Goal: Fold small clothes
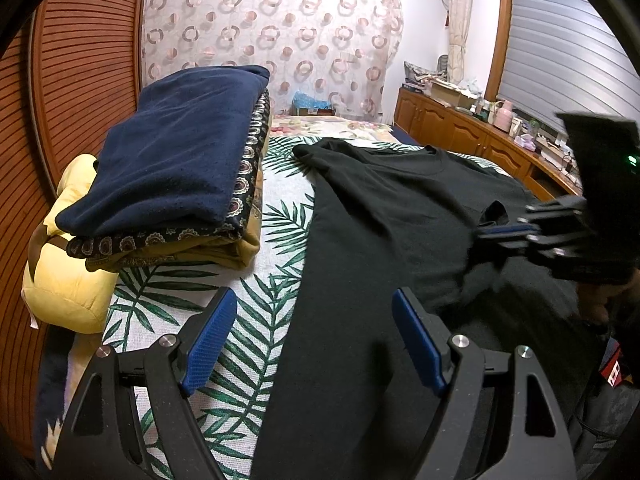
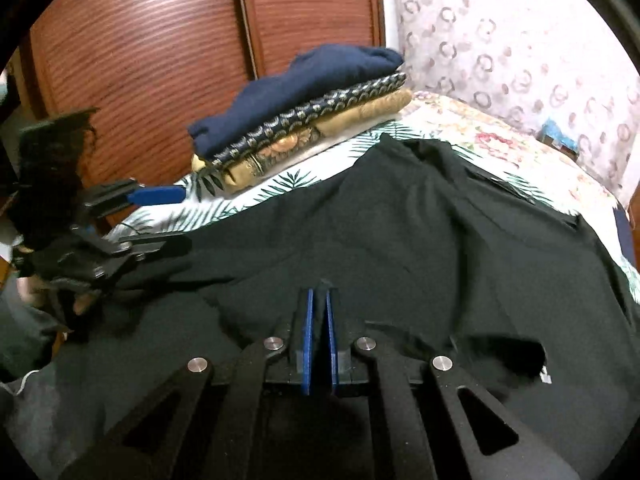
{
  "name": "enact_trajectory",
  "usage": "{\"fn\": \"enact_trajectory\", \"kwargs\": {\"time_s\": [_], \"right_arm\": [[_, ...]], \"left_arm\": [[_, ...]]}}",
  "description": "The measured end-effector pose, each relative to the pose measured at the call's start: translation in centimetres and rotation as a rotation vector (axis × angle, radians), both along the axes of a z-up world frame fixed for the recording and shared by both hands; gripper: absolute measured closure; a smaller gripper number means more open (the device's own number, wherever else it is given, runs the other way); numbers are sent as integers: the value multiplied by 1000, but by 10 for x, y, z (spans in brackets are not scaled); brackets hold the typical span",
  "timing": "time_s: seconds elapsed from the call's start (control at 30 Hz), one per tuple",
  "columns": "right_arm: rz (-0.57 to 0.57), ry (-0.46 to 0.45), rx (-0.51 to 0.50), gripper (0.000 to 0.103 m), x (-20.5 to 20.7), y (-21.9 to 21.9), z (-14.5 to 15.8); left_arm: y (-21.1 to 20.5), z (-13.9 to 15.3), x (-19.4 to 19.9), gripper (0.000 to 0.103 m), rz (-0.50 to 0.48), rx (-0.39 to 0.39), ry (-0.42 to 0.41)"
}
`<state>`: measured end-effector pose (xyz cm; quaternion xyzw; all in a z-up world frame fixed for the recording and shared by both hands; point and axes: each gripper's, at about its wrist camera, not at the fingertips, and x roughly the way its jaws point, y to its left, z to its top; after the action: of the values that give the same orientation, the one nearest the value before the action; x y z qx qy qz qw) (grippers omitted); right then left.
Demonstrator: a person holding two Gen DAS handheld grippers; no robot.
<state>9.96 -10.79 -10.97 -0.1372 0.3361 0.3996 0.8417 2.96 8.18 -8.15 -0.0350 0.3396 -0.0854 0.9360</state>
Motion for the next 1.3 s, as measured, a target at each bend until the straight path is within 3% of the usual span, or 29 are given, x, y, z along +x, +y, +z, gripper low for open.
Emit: {"fn": "enact_trajectory", "kwargs": {"time_s": [0.3,0.37,0.47,0.73,0.83,1.1,1.3], "right_arm": [[-72,41,15,96,-28,-27,-14],[-88,38,22,89,-33,-35,-7],[-133,-12,6,79,-32,-33,5],[-216,-94,28,75,-14,-39,30],[-247,-85,-2,74,6,-31,31],[-161,-7,-131,75,23,23,-4],[-181,20,-198,75,18,0,-15]], "left_arm": [[0,0,0,22,2,2,2],[0,0,0,22,1,3,4],[-1,0,0,22,1,5,3],[-2,0,0,22,1,6,4],[-3,0,1,22,1,9,4],[-4,-1,1,22,-2,7,5],[-3,-1,0,22,-4,3,4]]}}
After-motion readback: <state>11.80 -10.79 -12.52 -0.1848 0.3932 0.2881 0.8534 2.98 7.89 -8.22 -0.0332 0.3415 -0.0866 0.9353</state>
